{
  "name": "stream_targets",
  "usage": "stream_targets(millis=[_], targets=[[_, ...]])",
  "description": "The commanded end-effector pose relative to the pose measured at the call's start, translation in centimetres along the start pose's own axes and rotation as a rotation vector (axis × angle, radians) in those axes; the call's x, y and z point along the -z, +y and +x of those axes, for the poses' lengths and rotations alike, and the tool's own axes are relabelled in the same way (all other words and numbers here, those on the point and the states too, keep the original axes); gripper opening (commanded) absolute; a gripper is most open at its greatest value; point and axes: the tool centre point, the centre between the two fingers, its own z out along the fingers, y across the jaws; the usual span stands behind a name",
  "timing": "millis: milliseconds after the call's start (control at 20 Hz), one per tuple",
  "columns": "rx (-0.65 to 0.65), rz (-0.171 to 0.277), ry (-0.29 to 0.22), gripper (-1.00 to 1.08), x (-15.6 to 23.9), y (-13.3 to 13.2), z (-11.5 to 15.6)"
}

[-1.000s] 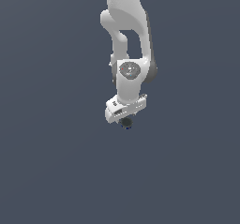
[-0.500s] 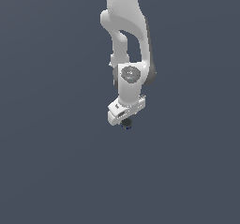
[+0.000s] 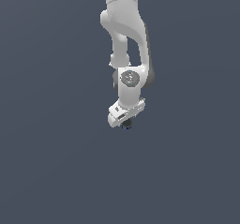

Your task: Pick up the object and move it to a goal position.

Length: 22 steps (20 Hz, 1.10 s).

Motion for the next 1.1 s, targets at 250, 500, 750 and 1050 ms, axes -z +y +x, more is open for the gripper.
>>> stream_targets(millis=[250,500,750,1050], targets=[[0.003,0.000,0.000,1.00,-3.0,0.0,0.0],[0.003,0.000,0.000,-1.00,-3.2,0.0,0.0],[0.003,0.000,0.000,-1.00,-3.2,0.0,0.0],[0.002,-0.001,0.000,-1.00,-3.0,0.1,-0.1]])
